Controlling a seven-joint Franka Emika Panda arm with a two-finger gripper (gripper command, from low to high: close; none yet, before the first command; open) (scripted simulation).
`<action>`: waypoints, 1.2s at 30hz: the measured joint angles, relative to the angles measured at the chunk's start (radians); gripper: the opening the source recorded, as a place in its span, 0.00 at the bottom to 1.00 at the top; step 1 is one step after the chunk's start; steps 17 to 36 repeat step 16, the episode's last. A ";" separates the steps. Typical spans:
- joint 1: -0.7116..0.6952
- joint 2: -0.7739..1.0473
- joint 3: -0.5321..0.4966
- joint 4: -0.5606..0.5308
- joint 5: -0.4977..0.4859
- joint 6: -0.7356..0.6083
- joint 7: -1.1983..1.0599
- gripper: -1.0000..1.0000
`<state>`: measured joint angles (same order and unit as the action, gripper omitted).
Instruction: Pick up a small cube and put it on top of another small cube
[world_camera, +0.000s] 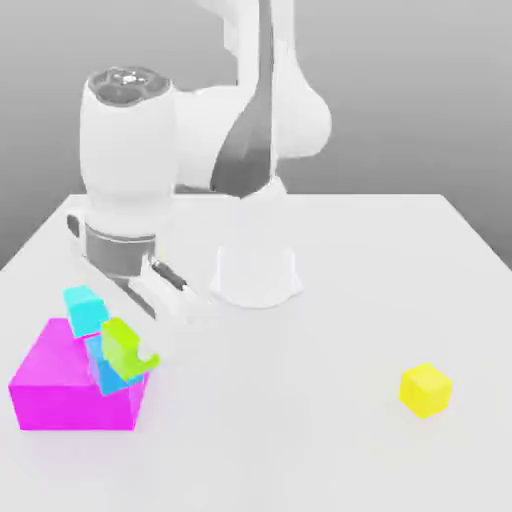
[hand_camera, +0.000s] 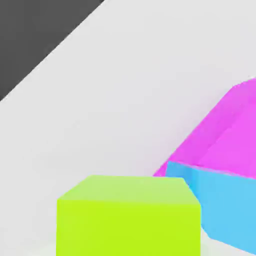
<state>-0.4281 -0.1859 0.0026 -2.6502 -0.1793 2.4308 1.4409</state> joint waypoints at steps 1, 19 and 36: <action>-0.024 -0.037 -0.025 -0.021 0.007 -0.012 -0.006 0.00; -0.202 -0.124 -0.225 -0.229 0.057 0.144 -0.057 1.00; -0.202 -0.124 -0.225 -0.229 0.057 0.144 -0.057 1.00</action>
